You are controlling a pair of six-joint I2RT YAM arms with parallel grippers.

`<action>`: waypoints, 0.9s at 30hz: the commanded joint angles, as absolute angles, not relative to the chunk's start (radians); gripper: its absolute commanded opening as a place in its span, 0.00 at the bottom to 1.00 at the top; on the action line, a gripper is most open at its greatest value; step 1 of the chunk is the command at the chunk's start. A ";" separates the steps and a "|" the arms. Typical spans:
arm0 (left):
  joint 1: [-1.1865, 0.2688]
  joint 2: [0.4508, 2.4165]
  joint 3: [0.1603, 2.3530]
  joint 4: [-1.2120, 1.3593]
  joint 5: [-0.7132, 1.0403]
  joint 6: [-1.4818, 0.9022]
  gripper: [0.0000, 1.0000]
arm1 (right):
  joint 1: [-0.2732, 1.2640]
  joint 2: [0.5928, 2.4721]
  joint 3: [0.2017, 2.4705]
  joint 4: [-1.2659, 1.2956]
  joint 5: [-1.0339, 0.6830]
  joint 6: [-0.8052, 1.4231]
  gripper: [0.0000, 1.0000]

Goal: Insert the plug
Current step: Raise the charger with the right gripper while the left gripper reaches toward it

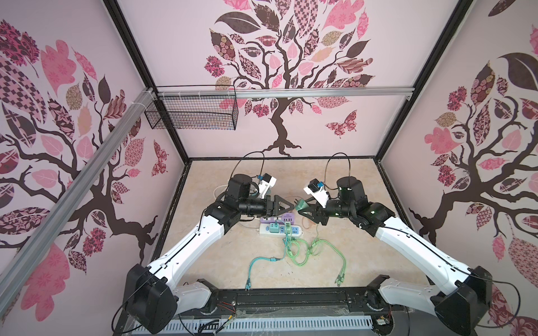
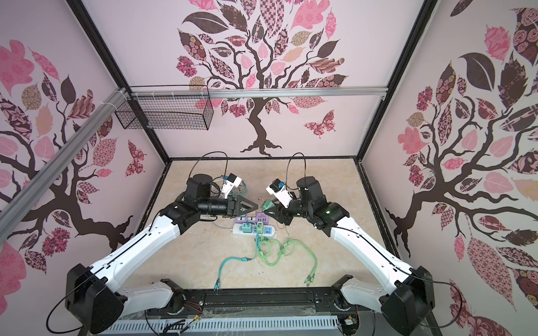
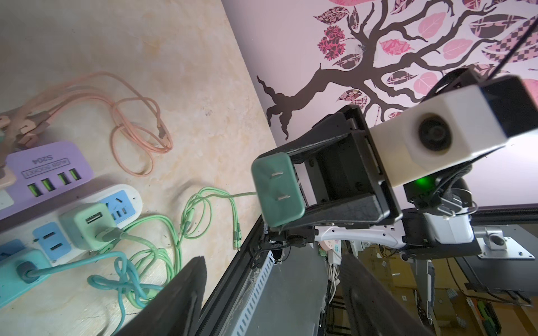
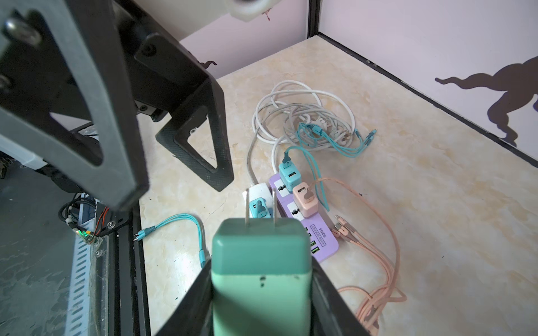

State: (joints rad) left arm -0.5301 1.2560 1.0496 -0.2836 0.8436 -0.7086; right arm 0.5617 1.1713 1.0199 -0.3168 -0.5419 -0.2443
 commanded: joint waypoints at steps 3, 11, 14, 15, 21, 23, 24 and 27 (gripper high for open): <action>-0.547 1.297 1.104 -0.287 0.866 -0.691 0.73 | 0.597 1.158 1.046 -0.321 -0.526 -0.279 0.31; -0.602 1.371 1.154 -0.321 0.812 -0.651 0.66 | 0.612 1.153 1.048 -0.326 -0.528 -0.292 0.30; -0.602 1.385 1.165 -0.319 0.804 -0.651 0.60 | 0.616 1.146 1.045 -0.328 -0.523 -0.294 0.30; -0.601 1.386 1.168 -0.318 0.801 -0.652 0.57 | 0.617 1.146 1.044 -0.329 -0.520 -0.297 0.30; -0.601 1.399 1.179 -0.317 0.801 -0.658 0.40 | 0.621 1.147 1.043 -0.340 -0.499 -0.305 0.30; -0.602 1.403 1.180 -0.316 0.807 -0.661 0.35 | 0.623 1.146 1.042 -0.338 -0.494 -0.305 0.31; -0.601 1.404 1.180 -0.317 0.808 -0.662 0.33 | 0.623 1.144 1.042 -0.338 -0.491 -0.304 0.32; -0.602 1.400 1.180 -0.311 0.806 -0.664 0.30 | 0.623 1.132 1.036 -0.339 -0.472 -0.304 0.36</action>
